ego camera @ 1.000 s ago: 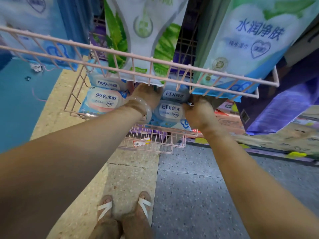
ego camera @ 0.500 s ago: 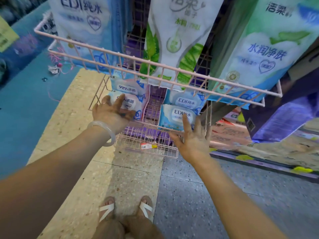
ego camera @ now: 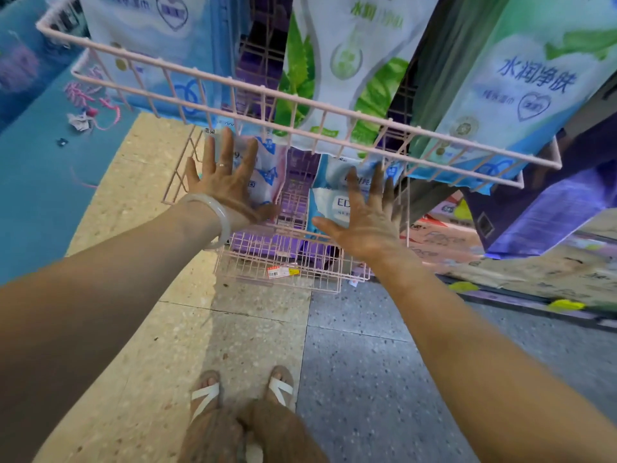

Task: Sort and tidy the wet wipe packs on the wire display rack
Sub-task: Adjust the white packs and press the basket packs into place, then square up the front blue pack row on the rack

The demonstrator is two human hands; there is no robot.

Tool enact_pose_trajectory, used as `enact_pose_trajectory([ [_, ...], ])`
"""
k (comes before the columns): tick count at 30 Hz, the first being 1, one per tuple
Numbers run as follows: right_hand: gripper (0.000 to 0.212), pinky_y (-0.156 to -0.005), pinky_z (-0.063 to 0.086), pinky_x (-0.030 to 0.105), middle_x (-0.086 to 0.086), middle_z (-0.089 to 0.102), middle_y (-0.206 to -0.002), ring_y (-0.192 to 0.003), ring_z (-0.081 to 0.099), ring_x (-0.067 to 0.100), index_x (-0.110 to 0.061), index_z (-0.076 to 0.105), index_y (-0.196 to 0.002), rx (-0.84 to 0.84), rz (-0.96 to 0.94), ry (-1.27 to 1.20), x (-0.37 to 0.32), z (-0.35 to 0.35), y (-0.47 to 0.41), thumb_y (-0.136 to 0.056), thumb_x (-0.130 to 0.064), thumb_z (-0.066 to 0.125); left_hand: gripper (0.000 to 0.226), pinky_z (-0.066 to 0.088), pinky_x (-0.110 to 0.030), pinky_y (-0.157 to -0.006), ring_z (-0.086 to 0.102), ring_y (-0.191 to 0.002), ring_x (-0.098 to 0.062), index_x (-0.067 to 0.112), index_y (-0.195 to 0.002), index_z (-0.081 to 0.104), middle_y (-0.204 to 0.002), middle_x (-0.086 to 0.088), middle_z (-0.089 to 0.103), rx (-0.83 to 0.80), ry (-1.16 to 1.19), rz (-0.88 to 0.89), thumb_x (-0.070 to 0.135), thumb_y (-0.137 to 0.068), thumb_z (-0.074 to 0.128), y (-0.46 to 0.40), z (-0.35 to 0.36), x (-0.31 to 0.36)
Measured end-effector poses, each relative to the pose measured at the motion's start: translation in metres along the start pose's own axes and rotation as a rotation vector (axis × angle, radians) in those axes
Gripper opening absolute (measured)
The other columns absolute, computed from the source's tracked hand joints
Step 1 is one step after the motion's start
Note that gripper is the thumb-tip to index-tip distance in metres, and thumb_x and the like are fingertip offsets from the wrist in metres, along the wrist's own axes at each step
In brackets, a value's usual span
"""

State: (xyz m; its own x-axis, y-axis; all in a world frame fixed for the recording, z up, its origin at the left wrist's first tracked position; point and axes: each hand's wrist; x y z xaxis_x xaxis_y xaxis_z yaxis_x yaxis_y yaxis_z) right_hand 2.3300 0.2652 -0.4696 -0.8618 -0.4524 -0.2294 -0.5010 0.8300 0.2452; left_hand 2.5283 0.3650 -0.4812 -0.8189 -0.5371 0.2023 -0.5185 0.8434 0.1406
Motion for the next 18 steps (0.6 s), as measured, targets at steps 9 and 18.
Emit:
enact_pose_trajectory([
  [9, 0.097, -0.117, 0.001, 0.047, 0.009, -0.018, -0.156, -0.144, -0.01, 0.029, -0.035, 0.001, -0.145, 0.139, 0.035, -0.101, -0.008, 0.002, 0.011, -0.072, -0.065, 0.056, 0.107, 0.003, -0.051, -0.115, -0.006, -0.146, -0.03, 0.033, -0.147, -0.004, -0.158, -0.007, -0.012, 0.085, 0.171, 0.013, 0.062, -0.067, 0.062, 0.002, -0.001, -0.005],
  [18, 0.057, -0.11, 0.03, 0.049, 0.008, 0.014, -0.15, -0.14, 0.023, 0.035, -0.009, 0.046, -0.131, 0.359, -0.011, -0.435, -0.042, 0.058, 0.144, -0.079, -0.018, 0.067, 0.068, 0.032, -0.051, -0.106, 0.025, -0.137, -0.036, 0.004, -0.137, 0.036, -0.148, -0.025, 0.026, 0.278, 0.425, 0.259, 0.033, -0.078, 0.054, 0.125, -0.012, -0.032],
])
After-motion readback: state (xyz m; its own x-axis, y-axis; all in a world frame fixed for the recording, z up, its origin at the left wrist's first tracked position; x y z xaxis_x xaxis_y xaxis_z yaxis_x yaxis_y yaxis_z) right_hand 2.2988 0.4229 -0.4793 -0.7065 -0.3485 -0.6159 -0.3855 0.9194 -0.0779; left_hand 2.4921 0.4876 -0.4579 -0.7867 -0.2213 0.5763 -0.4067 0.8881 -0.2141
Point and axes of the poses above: each hand's wrist, its own y-axis away from the middle knuckle, its own z-axis out of the palm, x = y × z
